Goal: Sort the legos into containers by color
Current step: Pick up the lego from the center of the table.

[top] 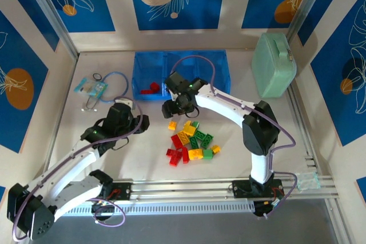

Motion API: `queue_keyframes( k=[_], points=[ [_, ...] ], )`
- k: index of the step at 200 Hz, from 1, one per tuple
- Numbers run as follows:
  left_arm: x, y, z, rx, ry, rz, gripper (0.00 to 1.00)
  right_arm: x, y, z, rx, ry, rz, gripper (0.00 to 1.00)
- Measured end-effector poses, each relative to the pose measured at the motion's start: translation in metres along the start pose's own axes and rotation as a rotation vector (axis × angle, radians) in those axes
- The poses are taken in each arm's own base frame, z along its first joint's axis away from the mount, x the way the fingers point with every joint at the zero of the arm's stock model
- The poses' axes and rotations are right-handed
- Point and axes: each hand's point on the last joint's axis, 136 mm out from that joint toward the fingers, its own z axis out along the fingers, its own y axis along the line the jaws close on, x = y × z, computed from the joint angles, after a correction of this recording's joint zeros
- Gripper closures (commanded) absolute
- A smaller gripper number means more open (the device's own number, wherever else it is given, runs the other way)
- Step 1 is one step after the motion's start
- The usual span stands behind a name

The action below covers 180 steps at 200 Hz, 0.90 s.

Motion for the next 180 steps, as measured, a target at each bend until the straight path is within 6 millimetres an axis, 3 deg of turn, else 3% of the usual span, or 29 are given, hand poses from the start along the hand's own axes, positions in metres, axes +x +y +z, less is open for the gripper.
queue_keyframes(
  k=[55, 180],
  points=[
    [0.001, 0.005, -0.007, -0.012, -0.013, -0.01, 0.36, 0.02, 0.006, 0.04, 0.047, 0.123, 0.009, 0.37],
    [0.014, 0.012, 0.001, -0.04, 0.029, -0.013, 0.36, 0.045, -0.001, 0.087, 0.138, 0.239, 0.024, 0.43]
  ],
)
